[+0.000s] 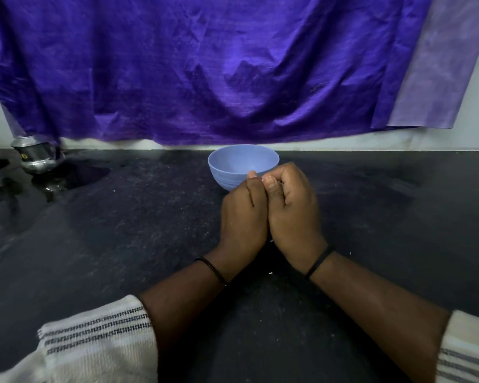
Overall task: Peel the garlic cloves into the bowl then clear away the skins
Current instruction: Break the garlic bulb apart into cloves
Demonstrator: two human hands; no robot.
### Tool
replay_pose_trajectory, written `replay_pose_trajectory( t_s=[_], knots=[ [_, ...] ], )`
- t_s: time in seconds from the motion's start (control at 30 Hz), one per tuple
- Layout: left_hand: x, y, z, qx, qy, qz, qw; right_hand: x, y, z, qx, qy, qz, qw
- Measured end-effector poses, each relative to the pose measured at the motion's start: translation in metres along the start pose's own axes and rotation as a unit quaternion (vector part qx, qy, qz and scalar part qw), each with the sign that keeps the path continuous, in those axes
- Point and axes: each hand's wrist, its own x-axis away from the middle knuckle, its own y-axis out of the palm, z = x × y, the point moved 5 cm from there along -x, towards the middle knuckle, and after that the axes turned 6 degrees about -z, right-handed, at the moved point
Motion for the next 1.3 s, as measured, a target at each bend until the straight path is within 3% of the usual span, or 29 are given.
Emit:
replay_pose_trajectory(
  t_s=[0.43, 0.57, 0.7, 0.97, 1.1, 1.3],
  knots=[
    [0.002, 0.003, 0.006, 0.019, 0.004, -0.032, 0.999, -0.001, 0.002, 0.003, -0.044, 0.077, 0.006, 0.996],
    [-0.008, 0.0, 0.005, -0.013, 0.0, -0.069, 0.998, -0.004, 0.006, 0.014, -0.203, 0.165, -0.066, 0.963],
    [-0.017, -0.004, -0.001, -0.022, -0.008, -0.107, 0.994, -0.005, -0.003, 0.011, -0.301, 0.182, -0.094, 0.931],
    [-0.02, -0.007, -0.01, -0.022, 0.01, -0.114, 0.993, -0.012, -0.02, 0.027, -0.223, 0.208, -0.041, 0.952],
    [-0.019, -0.006, -0.009, -0.018, 0.013, -0.13, 0.991, -0.01, -0.018, 0.027, -0.199, 0.217, -0.105, 0.95],
    [-0.014, 0.005, -0.015, 0.056, -0.009, -0.169, 0.984, -0.009, -0.014, 0.021, -0.033, 0.142, -0.168, 0.975]
  ],
)
